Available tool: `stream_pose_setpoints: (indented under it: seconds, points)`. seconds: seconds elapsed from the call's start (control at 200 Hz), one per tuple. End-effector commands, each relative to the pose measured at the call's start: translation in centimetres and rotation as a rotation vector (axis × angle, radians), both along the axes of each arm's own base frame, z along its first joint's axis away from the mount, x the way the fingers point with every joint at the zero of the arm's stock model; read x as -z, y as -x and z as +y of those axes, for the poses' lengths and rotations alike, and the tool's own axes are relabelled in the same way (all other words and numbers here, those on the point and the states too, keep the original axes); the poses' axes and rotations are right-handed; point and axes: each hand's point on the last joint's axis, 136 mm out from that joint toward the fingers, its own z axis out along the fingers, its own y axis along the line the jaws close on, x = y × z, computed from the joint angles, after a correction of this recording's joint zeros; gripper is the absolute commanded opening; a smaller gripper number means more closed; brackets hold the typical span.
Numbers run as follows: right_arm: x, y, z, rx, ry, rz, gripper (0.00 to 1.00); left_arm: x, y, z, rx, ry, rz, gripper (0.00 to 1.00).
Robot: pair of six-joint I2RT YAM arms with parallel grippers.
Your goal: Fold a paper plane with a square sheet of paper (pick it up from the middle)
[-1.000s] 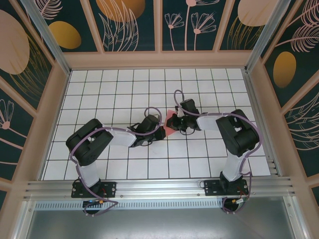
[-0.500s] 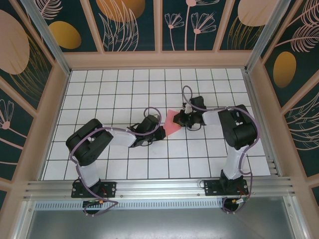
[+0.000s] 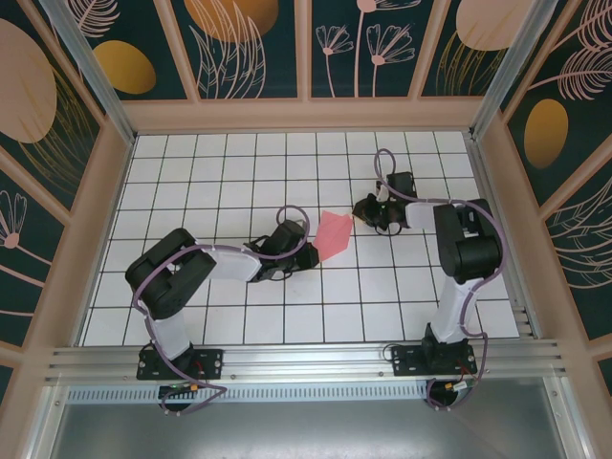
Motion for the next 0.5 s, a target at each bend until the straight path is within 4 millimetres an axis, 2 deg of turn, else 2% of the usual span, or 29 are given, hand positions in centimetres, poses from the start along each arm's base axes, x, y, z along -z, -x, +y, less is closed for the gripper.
stream_pose_setpoints:
  seconds: [0.0, 0.035, 0.065, 0.08, 0.095, 0.215, 0.335, 0.495]
  points:
    - [-1.9, 1.9, 0.6, 0.012, -0.001, -0.013, 0.25, -3.3, -1.1, -0.1, -0.020, -0.007, -0.052, 0.31]
    - [-1.8, 2.7, 0.8, 0.022, -0.008, 0.006, 0.28, -4.2, -1.7, 0.1, -0.042, -0.011, -0.077, 0.34]
    - [-1.7, 3.4, 1.0, 0.026, -0.013, 0.019, 0.31, -4.1, -2.0, 0.5, -0.061, -0.029, -0.086, 0.38]
    - [-1.7, 3.6, 1.2, 0.030, -0.016, 0.027, 0.32, -5.3, -2.3, 0.8, -0.076, -0.020, -0.112, 0.40]
    - [-1.6, 4.0, 1.3, 0.032, -0.017, 0.036, 0.33, -5.7, -2.5, 1.0, -0.087, -0.023, -0.123, 0.43]
    - [-1.2, 5.7, 2.8, 0.040, -0.025, 0.081, 0.41, -6.8, -3.7, 3.3, -0.178, -0.072, -0.177, 0.59]
    - [-0.9, 6.1, 4.0, 0.035, -0.020, 0.099, 0.43, -7.0, -4.2, 5.4, -0.240, -0.107, -0.199, 0.75]
    - [0.1, 6.1, 5.0, 0.026, -0.010, 0.134, 0.43, -6.9, -4.3, 6.8, -0.271, -0.116, -0.204, 0.91]
